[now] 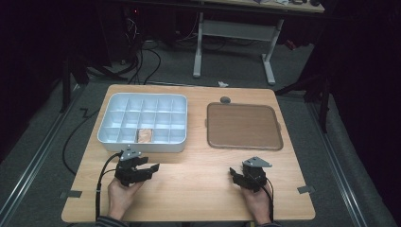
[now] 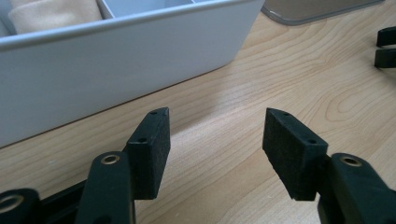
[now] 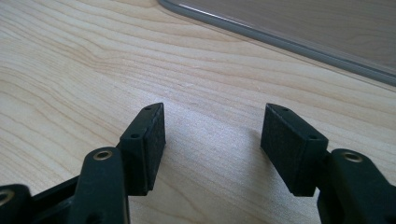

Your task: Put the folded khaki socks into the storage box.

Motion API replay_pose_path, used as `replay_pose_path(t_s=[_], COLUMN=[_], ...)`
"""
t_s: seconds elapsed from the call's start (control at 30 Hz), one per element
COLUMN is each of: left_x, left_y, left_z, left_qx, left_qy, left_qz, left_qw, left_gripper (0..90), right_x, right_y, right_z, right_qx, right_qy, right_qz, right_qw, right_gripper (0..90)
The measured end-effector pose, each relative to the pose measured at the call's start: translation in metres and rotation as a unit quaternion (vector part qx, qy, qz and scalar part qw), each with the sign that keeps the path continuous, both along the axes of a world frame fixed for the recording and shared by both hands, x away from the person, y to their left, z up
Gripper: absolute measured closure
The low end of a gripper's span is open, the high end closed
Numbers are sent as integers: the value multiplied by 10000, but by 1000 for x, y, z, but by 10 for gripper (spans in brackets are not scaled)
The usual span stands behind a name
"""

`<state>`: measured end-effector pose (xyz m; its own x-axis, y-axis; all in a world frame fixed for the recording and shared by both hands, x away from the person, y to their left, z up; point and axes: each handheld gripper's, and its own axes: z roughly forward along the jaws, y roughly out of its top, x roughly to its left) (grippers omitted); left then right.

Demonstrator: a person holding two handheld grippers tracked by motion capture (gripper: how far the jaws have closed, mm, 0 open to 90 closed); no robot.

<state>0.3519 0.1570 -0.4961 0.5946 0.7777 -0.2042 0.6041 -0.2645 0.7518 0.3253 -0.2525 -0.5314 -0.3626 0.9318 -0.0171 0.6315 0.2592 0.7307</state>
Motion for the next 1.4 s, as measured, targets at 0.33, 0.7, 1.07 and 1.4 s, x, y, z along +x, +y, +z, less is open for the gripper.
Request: replay_pose_path(t_s=[0.33,0.7,1.07,1.4], left_x=[3,7,10,11], left_y=[0,1,-1,-3], left_z=[-10,-18,-27,-32], left_qx=[66,136,341,591], left_qy=[68,106,26,-122], left_qz=[53,154,242,327], left_qw=[9999,9997,9991,9976], left_gripper=[431,426,410,406], right_x=[0,0,0,0], right_y=[0,0,0,0], right_z=[0,0,0,0], right_qx=[-3,0,9,11], right_qy=[0,1,5,5], right_qz=[0,-2,-4,-3], right_qw=[10000,10000,10000,10000], right_gripper=[401,402,401,401])
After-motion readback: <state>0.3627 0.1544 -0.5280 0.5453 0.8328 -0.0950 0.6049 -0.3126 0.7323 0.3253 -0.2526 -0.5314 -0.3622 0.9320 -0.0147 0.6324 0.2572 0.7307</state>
